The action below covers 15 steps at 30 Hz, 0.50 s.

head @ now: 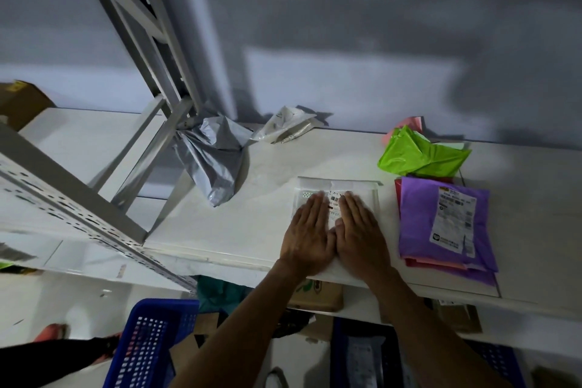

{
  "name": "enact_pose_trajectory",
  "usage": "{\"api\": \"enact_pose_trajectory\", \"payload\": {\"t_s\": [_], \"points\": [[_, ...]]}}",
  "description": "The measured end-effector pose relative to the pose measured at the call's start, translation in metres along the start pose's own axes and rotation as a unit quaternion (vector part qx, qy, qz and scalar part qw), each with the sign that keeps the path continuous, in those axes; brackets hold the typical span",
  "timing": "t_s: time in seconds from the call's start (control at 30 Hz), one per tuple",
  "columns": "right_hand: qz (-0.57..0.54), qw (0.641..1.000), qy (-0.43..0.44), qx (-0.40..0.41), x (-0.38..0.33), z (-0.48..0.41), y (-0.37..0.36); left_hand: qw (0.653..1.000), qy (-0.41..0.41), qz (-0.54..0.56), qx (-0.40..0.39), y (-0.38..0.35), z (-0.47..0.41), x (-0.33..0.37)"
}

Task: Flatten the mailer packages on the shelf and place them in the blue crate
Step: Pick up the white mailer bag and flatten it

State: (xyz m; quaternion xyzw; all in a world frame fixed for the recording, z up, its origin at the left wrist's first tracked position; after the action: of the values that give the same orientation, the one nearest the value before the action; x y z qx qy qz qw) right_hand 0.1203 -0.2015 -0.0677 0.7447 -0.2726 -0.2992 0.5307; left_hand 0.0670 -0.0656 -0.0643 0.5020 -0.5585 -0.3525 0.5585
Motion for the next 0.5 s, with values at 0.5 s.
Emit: {"api": "enact_pose_trajectory", "payload": {"t_s": [0.5], "points": [[0.024, 0.996, -0.079, 0.029, -0.002, -0.008, 0.014, 0.997, -0.011, -0.014, 0.069, 0.019, -0.023, -0.008]]}}
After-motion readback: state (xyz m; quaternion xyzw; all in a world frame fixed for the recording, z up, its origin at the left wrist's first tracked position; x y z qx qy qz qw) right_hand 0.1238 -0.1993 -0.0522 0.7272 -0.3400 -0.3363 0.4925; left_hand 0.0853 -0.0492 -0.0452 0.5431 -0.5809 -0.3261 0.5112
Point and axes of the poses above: each hand's wrist, its own z-axis away from the middle knuckle, its own y-axis out of the back of the hand, x = y × z, the point moved 1 cm from there along -z, towards the middle knuckle, and after that the axes turned 9 degrees about y, right-handed, at the moved point
